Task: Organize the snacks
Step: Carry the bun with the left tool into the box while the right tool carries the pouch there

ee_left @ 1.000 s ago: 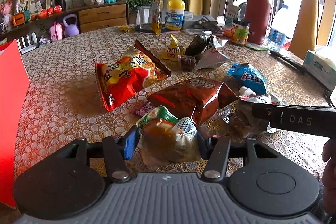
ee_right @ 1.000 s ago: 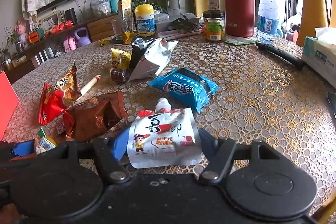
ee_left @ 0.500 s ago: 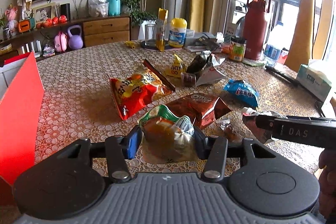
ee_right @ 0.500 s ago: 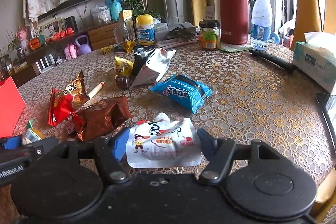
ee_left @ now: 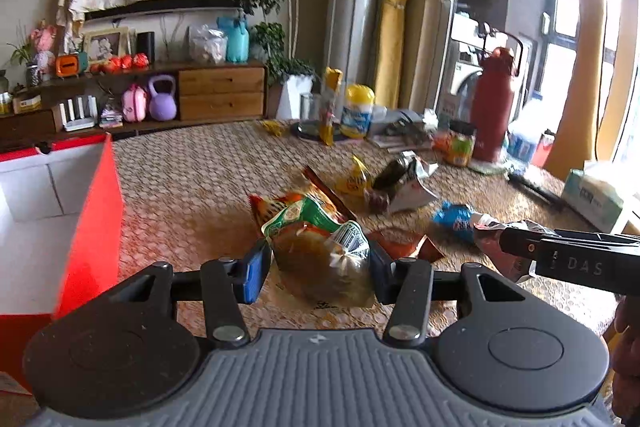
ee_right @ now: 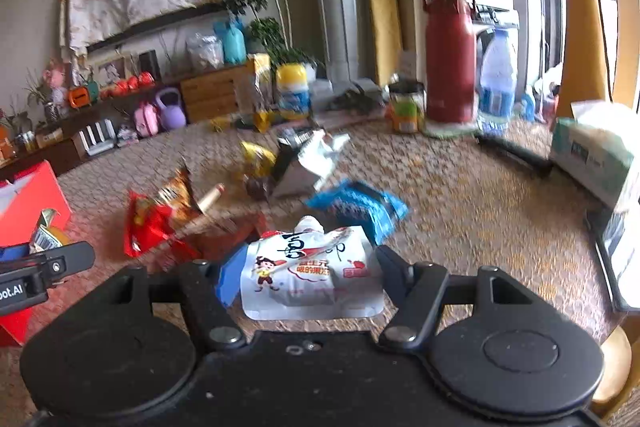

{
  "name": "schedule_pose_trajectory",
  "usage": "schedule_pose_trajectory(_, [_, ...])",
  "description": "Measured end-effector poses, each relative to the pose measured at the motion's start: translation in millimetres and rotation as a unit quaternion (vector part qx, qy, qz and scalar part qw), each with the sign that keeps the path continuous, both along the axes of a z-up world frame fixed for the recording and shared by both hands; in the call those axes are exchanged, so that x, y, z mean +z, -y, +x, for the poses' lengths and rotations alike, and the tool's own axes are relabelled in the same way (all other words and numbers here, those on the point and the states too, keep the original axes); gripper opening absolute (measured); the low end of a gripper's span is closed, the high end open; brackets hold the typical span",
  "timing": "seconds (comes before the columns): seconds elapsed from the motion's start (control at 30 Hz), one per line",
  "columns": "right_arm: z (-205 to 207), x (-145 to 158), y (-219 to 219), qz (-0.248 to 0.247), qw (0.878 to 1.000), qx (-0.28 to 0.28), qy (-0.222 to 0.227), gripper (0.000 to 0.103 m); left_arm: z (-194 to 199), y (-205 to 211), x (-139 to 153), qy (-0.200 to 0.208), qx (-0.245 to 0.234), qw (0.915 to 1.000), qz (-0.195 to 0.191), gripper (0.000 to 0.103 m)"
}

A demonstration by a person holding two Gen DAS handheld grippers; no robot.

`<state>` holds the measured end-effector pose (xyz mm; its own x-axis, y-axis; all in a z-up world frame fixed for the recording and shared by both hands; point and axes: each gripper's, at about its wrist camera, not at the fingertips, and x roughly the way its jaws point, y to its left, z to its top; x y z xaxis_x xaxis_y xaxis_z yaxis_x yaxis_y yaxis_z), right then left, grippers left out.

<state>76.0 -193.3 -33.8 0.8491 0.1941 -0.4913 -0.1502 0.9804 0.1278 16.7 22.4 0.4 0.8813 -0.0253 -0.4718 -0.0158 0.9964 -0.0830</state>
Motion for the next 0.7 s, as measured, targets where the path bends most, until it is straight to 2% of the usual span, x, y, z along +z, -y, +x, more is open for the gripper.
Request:
schedule_pose_trajectory(0.33, [-10.8, 36.5, -43.6, 0.001, 0.997, 0.067, 0.031, 0.067, -18.1, -35.8, 22.0, 0.021, 0.04, 0.9989, -0.005, 0.05])
schedule_pose_trajectory(0.7, [-12.6, 63.6, -114.3, 0.003, 0.986, 0.163, 0.04, 0.067, -26.7, -92.5, 43.7, 0.027, 0.111, 0.9934, -0.004, 0.05])
